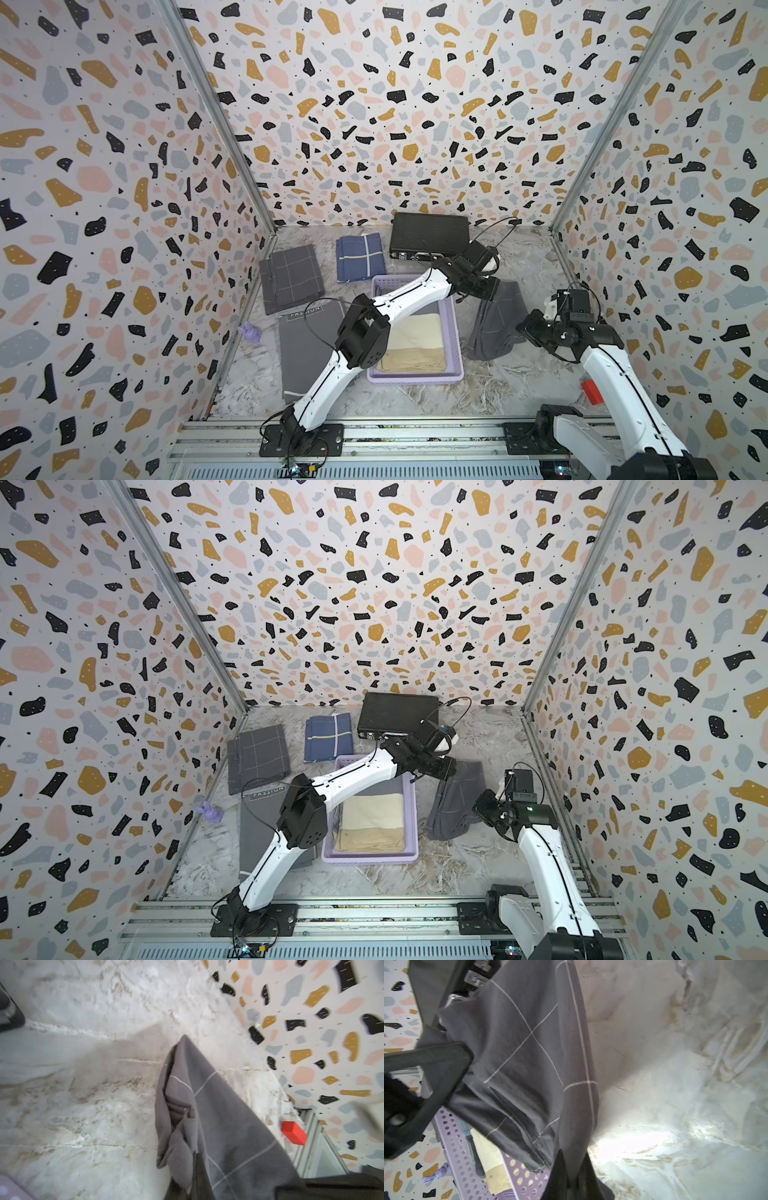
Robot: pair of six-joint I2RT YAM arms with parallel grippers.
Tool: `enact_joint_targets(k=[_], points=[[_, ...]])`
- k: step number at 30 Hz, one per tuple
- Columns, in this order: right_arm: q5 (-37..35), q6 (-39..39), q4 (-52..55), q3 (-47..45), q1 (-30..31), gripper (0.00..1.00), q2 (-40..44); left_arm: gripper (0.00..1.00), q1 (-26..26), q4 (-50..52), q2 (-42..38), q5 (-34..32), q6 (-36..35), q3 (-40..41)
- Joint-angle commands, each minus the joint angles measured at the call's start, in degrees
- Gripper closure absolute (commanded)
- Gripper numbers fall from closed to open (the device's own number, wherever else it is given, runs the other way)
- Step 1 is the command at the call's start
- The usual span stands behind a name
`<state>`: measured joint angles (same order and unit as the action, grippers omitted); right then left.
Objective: Put the folded pillowcase in the basket
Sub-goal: Pick up the pillowcase from the center of the board, then place the pillowcase in the basket.
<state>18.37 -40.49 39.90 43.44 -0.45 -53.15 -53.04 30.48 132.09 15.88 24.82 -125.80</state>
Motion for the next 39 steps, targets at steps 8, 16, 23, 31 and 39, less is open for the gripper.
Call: enact_joint_targets(k=[8, 16, 23, 31, 39], points=[[-3.98, -5.28, 4.94, 13.68, 10.75, 1.0, 2.21, 1.0, 0.42, 1.03, -14.33, -5.64, -2.48, 10.98], [-10.18, -12.1, -0.13, 12.14, 30.5, 1.0, -0.08, 1.0, 9.14, 0.99, -28.34, -6.51, -2.55, 28.22], [-13.8, -13.74, -7.25, 11.41, 40.22, 1.0, -8.38, 1.0, 16.08, 1.24, -36.06, -7.76, -4.79, 39.88], [-11.8, -12.22, -15.14, 9.2, 40.96, 1.0, -17.1, 1.0, 21.5, 2.11, -33.79, -6.53, -7.0, 42.92], [-9.85, -13.65, -21.76, 5.02, 42.63, 1.0, -22.77, 1.0, 23.13, 2.74, -29.55, -7.78, -7.39, 43.77]])
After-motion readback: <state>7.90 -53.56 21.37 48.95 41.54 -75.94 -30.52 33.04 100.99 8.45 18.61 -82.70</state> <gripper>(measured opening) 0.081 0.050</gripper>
